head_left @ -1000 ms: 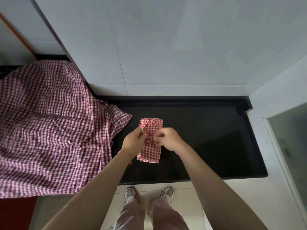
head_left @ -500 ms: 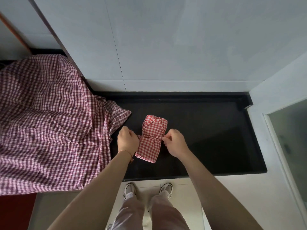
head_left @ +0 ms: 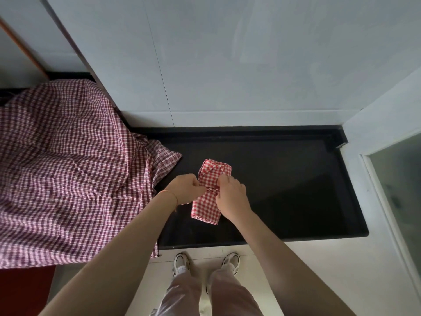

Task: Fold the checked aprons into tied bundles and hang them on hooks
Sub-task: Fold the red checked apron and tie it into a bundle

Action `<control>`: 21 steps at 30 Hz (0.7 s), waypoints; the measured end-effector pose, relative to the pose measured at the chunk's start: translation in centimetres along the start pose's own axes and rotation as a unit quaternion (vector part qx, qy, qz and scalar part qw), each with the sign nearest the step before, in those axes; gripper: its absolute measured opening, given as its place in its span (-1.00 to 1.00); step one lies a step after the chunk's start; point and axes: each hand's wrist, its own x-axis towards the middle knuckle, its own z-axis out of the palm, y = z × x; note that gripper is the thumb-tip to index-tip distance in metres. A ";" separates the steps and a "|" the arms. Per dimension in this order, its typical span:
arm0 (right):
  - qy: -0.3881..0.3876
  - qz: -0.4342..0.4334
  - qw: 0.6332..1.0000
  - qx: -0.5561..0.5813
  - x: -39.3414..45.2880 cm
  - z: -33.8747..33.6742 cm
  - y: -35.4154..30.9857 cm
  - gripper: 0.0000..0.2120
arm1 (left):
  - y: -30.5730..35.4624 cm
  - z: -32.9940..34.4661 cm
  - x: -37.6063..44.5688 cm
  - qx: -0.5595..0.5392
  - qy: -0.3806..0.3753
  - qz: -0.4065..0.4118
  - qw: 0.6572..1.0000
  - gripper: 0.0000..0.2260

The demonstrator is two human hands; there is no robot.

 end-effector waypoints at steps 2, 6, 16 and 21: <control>-0.024 0.039 0.998 0.031 0.0 0.0 -0.7 -0.56 | 0.7 0.3 0.0 0.089 0.000 0.015 0.996 -0.84; -0.056 0.084 0.992 0.073 0.4 0.0 -1.6 -0.56 | 0.4 0.9 0.4 0.147 0.013 0.008 0.989 -0.79; -0.062 0.094 0.985 0.130 1.3 -0.9 0.3 -0.90 | -1.3 2.1 -0.6 0.000 0.084 0.036 0.996 -0.81; -0.011 0.073 0.993 0.095 0.9 -0.6 0.4 -0.85 | -3.0 1.4 -0.4 -0.001 0.065 0.006 0.998 -0.86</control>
